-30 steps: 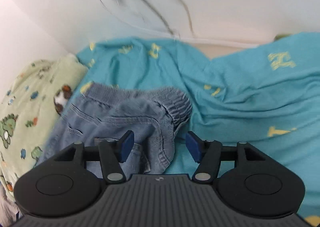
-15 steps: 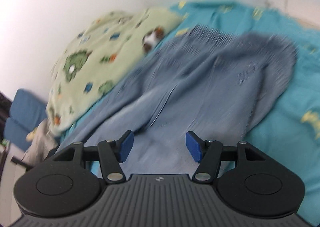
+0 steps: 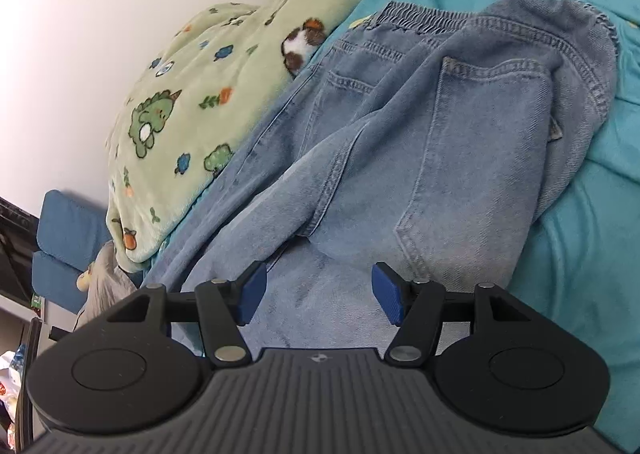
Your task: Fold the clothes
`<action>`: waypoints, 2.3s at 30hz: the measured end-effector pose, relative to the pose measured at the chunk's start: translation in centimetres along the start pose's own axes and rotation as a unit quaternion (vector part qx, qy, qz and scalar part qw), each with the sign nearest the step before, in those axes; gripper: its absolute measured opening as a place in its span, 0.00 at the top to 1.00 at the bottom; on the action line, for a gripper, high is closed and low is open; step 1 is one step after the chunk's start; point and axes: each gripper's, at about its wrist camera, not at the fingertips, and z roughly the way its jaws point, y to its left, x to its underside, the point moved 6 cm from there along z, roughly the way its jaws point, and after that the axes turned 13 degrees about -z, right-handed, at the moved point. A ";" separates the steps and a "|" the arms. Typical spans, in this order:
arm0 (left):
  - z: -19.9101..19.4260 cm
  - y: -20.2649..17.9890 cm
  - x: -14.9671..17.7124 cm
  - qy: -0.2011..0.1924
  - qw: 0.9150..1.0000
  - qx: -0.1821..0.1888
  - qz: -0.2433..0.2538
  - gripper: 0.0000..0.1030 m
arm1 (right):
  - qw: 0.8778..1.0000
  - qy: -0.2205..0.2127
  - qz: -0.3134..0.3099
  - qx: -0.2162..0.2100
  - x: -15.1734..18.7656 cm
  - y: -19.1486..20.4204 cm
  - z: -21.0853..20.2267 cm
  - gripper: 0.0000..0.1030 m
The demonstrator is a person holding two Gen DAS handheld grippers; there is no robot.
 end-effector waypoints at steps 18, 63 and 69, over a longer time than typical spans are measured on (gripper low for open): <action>-9.6 0.0 -0.7 -0.143 0.987 0.076 -0.011 0.97 | 0.992 0.060 -0.107 0.013 3.2 1.9 1.5 0.41; 3.0 -16.5 17.0 -0.042 0.957 0.107 0.267 0.39 | 0.958 0.047 -0.275 -0.060 5.7 8.1 2.7 0.42; 7.6 -16.2 16.5 -0.053 0.971 0.061 0.226 0.47 | 0.962 0.038 -0.259 -0.079 4.9 8.7 3.6 0.43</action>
